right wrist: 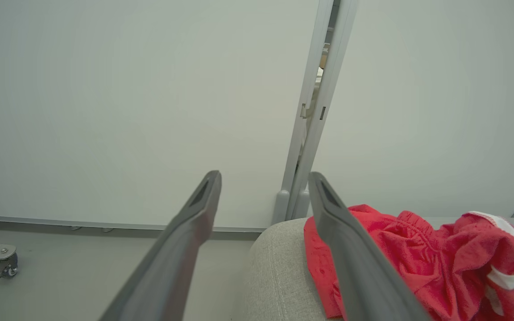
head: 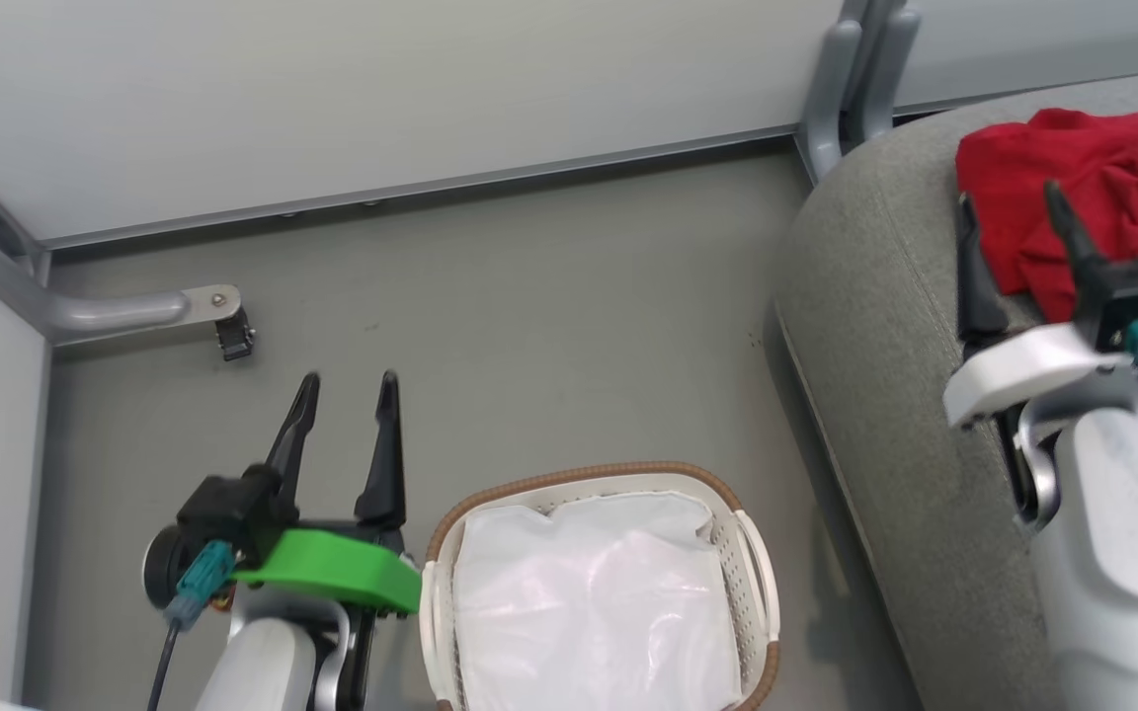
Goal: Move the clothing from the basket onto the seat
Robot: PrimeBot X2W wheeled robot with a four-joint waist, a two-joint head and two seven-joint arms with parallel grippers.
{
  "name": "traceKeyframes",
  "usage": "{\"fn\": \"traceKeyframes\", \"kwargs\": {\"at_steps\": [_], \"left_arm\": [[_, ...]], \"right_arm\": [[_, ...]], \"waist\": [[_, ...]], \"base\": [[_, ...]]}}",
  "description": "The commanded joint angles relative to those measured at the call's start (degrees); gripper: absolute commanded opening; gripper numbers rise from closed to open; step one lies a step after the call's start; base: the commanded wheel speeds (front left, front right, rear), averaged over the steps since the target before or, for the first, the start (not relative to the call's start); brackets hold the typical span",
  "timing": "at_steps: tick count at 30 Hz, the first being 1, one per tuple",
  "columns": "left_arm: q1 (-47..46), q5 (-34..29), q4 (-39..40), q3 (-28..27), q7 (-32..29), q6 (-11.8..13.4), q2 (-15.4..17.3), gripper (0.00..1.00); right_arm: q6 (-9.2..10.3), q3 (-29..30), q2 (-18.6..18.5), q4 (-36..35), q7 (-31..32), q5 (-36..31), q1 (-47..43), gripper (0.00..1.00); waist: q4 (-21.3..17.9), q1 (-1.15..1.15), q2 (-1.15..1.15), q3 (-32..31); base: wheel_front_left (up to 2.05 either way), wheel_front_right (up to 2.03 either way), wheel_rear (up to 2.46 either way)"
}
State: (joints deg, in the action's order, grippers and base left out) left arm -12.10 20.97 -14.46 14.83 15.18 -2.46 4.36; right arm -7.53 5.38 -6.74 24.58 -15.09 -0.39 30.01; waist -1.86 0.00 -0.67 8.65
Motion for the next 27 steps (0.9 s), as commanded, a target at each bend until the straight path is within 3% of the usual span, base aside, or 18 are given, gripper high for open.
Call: {"fn": "traceKeyframes", "kwargs": {"at_steps": [1, 6, 14, 27], "left_arm": [[2.0, -0.2, 0.2, -1.0, 0.0, 0.0, -0.3, 1.0], [6.2, -0.9, 0.3, -4.5, 0.0, -0.3, -0.9, 1.0], [11.4, -1.8, 1.8, -8.6, -0.1, -0.3, -1.3, 1.0], [15.6, -1.0, 3.6, -8.1, -0.1, -0.1, -1.4, 1.0]], "right_arm": [[0.08, 0.1, 0.8, -1.2, -0.1, 0.2, -2.4, 1.0], [0.08, -1.2, 3.3, -4.9, -0.1, 0.3, -8.7, 1.0], [0.08, -3.3, 3.7, -8.6, -0.1, 4.6, -15.8, 1.0], [0.08, -5.4, 3.8, -10.3, -0.1, 7.7, -21.1, 1.0]], "waist": [[1.4, 0.0, 0.67, -1.2], [2.2, 0.0, 0.67, -2.5], [1.7, 0.0, 0.67, -3.8], [1.4, 0.0, 0.67, -3.9]], "base": [[0.0, 0.0, 0.0], [0.0, 0.0, 0.0], [0.0, 0.0, 0.0], [0.0, 0.0, 0.0]]}}
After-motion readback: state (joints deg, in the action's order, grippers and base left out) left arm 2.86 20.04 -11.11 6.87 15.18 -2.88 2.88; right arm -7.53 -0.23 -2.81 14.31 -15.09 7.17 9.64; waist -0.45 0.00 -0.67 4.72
